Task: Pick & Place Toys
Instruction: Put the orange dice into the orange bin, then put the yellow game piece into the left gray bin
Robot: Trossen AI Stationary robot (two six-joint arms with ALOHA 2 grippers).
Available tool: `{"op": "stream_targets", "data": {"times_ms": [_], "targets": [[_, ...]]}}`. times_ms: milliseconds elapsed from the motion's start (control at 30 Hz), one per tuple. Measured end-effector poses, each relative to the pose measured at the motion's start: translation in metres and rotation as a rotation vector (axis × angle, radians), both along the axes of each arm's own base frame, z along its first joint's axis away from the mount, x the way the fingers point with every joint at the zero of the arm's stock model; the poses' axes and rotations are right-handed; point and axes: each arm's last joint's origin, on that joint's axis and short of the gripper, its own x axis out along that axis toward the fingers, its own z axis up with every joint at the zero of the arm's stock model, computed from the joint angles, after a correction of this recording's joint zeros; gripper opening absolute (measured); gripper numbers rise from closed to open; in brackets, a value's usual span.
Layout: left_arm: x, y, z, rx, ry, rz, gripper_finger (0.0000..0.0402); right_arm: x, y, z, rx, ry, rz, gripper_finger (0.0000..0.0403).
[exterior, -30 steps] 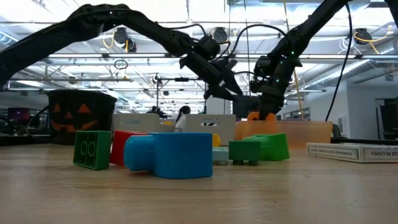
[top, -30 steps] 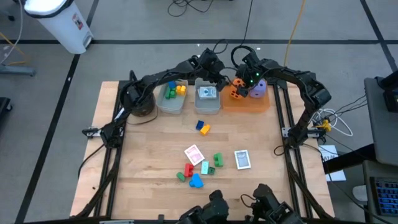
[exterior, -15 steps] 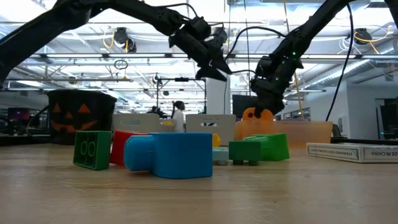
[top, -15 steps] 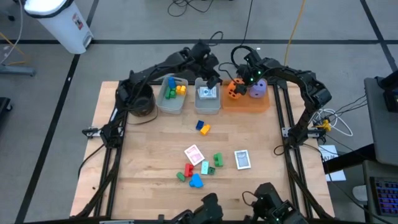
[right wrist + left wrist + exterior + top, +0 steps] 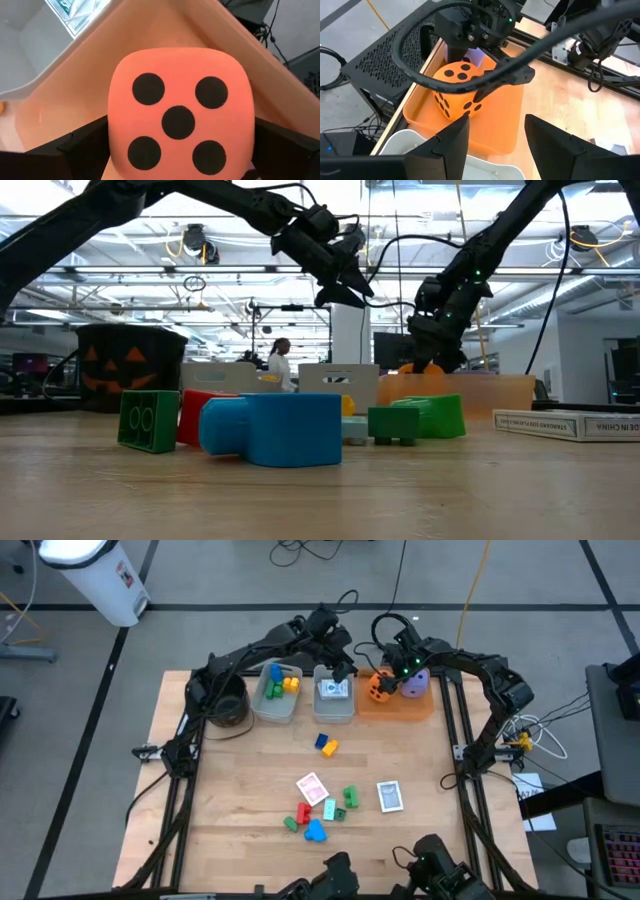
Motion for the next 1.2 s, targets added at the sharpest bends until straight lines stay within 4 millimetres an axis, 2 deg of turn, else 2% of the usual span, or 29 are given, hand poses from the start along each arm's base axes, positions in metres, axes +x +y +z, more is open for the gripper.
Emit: {"op": "stream_targets", "data": {"times_ms": [400,567,833,1000,1200], "targets": [[0.0,-0.002,-0.001,-0.027,0.012,0.009,0.0198,0.001,-0.002,0.003,-0.051,0.0,0.052,0.04],[0.0,-0.001,-0.001,-0.028,0.012,0.01,0.0198,-0.002,0.002,0.023,-0.127,-0.022,0.083,0.04],[0.0,-0.002,0.0,-0.041,0.003,-0.007,0.0198,-0.008,0.01,0.053,-0.235,-0.049,0.039,0.04],[-0.01,-0.006,0.019,-0.119,-0.07,-0.085,0.0198,-0.009,0.016,0.072,-0.273,-0.121,-0.022,0.04],[-0.038,-0.013,0.056,-0.141,-0.095,-0.092,0.0198,-0.015,0.025,0.088,-0.291,-0.158,-0.051,0.04]]}}
